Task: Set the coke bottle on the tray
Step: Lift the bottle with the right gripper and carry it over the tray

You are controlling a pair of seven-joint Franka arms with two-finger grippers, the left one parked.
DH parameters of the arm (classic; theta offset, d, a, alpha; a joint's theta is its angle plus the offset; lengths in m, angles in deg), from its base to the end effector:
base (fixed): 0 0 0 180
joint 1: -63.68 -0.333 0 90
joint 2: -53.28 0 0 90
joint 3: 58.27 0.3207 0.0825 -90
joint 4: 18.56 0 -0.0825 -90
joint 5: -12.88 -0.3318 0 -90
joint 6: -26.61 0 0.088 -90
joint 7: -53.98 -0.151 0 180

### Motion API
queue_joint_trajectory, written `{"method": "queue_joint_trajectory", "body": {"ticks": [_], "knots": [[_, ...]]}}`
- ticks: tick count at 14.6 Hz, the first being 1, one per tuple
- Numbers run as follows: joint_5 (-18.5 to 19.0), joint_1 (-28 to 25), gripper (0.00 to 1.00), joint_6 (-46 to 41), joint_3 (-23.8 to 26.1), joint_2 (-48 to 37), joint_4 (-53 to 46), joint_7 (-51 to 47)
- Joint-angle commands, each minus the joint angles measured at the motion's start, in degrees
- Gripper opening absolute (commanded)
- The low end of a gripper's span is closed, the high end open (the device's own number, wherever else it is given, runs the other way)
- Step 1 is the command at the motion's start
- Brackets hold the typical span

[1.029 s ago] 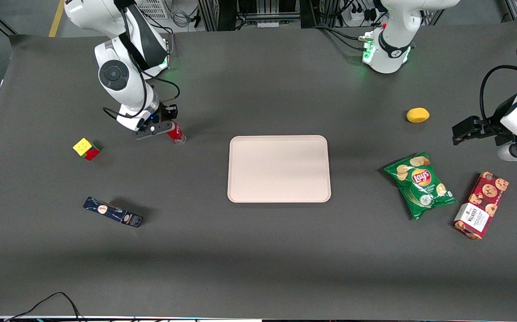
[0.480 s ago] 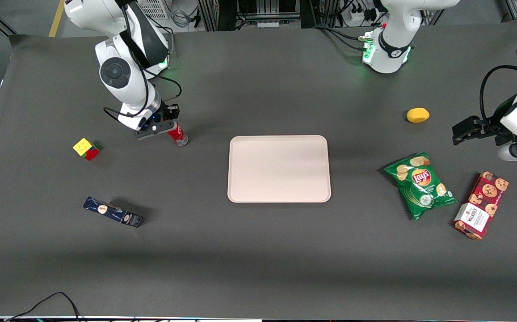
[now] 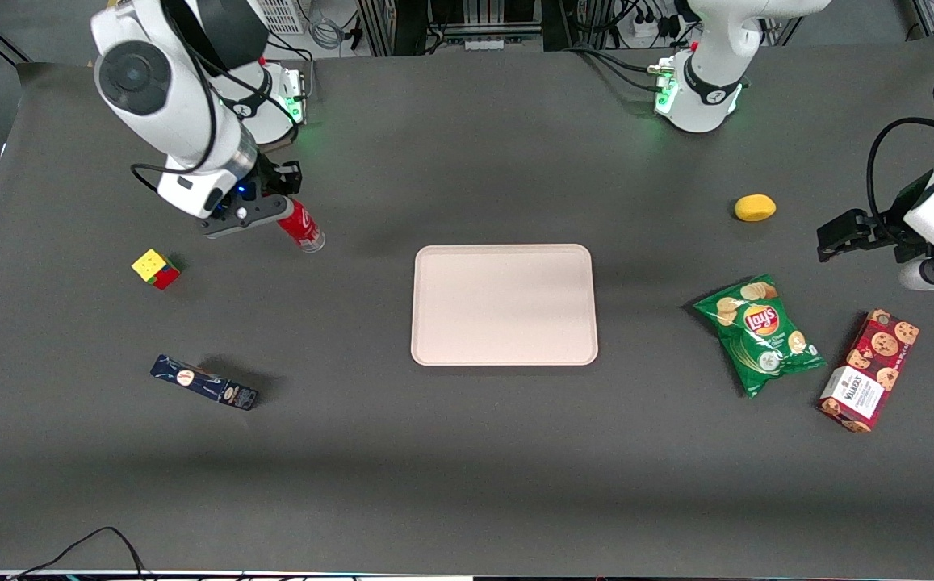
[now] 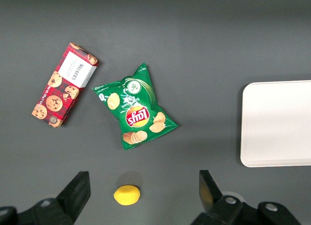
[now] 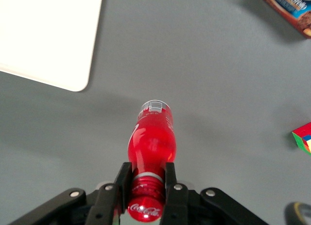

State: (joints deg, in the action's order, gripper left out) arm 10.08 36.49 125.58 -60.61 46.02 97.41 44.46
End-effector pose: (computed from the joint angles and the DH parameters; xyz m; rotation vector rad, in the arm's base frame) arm 0.3997 0.1918 0.4697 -3.1034 -0.4003 0.2793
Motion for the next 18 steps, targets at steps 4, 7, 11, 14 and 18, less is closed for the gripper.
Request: {"method": "queue_joint_trajectory", "body": {"ticks": [4,7,11,14,18], "knots": [[-1.69,-0.23,0.0,-6.24,-0.21,2.24,-10.06,-2.16],[-2.21,-2.68,0.0,-6.33,0.85,5.05,-15.68,-9.18],[-4.5,-9.18,0.0,-6.24,1.38,8.47,-19.63,-21.47],[-4.67,-13.06,0.0,-5.55,1.55,13.83,-24.03,-27.21],[-6.0,-13.42,0.0,2.17,2.78,21.74,-25.88,-27.13]]}}
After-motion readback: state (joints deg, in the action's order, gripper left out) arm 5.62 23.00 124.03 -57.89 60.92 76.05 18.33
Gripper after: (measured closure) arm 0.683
